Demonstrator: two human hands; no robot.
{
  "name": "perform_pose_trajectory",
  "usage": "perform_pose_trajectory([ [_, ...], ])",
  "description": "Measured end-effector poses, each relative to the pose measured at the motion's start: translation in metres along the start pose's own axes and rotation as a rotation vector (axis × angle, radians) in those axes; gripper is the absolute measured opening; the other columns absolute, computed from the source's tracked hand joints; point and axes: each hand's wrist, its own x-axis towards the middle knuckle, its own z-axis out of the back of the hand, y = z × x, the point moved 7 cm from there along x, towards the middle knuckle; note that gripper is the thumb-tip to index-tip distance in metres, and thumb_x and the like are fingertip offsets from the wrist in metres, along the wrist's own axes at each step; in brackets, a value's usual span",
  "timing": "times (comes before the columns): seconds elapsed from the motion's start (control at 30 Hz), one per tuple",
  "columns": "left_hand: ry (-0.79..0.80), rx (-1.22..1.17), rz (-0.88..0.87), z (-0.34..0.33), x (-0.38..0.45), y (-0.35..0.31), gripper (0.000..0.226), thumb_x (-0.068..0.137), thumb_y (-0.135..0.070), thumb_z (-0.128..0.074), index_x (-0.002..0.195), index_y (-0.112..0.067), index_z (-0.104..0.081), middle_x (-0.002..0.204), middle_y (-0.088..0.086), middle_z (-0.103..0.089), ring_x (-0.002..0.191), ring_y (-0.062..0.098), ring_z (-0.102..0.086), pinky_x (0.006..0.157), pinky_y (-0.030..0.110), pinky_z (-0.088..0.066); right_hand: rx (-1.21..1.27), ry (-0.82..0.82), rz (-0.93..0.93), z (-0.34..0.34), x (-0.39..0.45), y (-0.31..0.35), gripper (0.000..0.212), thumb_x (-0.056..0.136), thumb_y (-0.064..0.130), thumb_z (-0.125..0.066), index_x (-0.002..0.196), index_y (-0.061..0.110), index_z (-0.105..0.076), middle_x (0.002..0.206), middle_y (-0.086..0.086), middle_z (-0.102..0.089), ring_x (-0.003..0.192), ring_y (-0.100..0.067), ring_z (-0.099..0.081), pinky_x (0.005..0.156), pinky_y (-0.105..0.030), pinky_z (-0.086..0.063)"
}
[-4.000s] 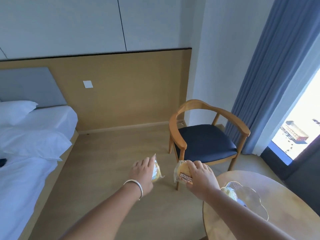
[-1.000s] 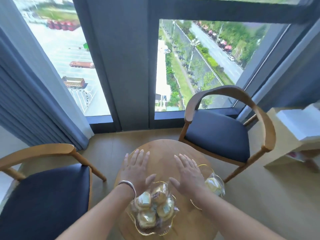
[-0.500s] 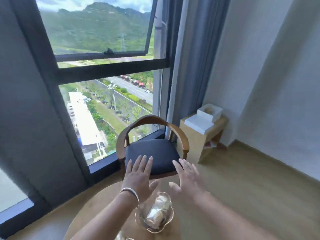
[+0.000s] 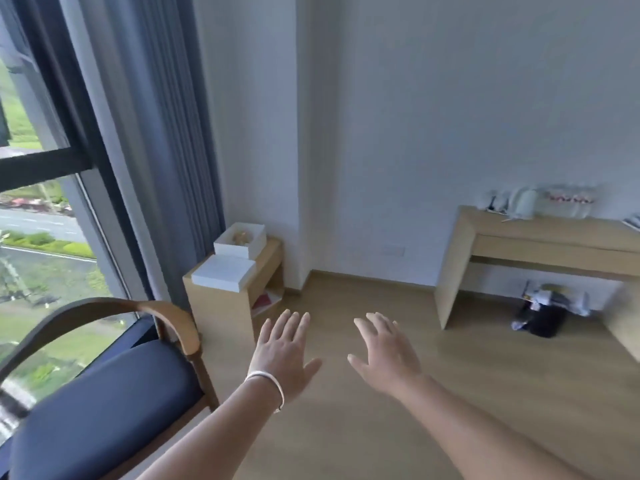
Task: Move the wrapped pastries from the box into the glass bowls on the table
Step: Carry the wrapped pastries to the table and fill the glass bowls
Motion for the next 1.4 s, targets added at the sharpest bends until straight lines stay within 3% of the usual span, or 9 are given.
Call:
perform_pose_trajectory([
  [0.27,-0.001,-0.017,-0.082,-0.034,0.132,-0.095,0.083,0.09,-0.064,-0.032,0.151,-0.019,0.002,0.159,0.0,-0.011,0.146,0.018,0.002,0.117,0.041,0.001,-0.017,-0.018,-0.12,0.017,0.056,-0.14,0.071,0.09,0.054,-0.051,0.15,0.022,-0.029,0.158,-0.009,-0.025,0.147,-0.023,-0.016,0.119,-0.041,-0.013],
  [0.57,0.06,-0.031,-0.119,-0.083,0.233,-0.113,0.083,0.09,-0.065,-0.03,0.151,-0.019,0.0,0.159,0.001,-0.011,0.146,0.019,0.001,0.117,0.042,0.001,-0.011,0.02,-0.176,0.002,0.121,-0.21,0.071,0.092,0.054,-0.049,0.151,0.021,-0.027,0.158,-0.009,-0.023,0.146,-0.023,-0.016,0.12,-0.041,-0.012],
  [1.0,0.047,-0.065,-0.198,-0.16,0.491,-0.065,0.082,0.09,-0.064,-0.029,0.151,-0.019,0.002,0.159,0.002,-0.011,0.146,0.019,0.002,0.117,0.042,0.002,-0.006,0.051,-0.279,-0.028,0.356,-0.281,0.071,0.093,0.051,-0.05,0.152,0.021,-0.025,0.159,-0.008,-0.021,0.147,-0.024,-0.016,0.12,-0.04,-0.013],
  [1.4,0.046,-0.054,-0.16,-0.2,0.665,0.017,0.08,0.09,-0.064,-0.027,0.15,-0.019,0.001,0.158,0.004,-0.015,0.146,0.021,0.0,0.116,0.042,0.001,0.001,0.069,-0.244,-0.047,0.555,-0.288,0.07,0.093,0.052,-0.05,0.151,0.022,-0.025,0.158,-0.008,-0.022,0.145,-0.025,-0.018,0.119,-0.039,-0.013],
])
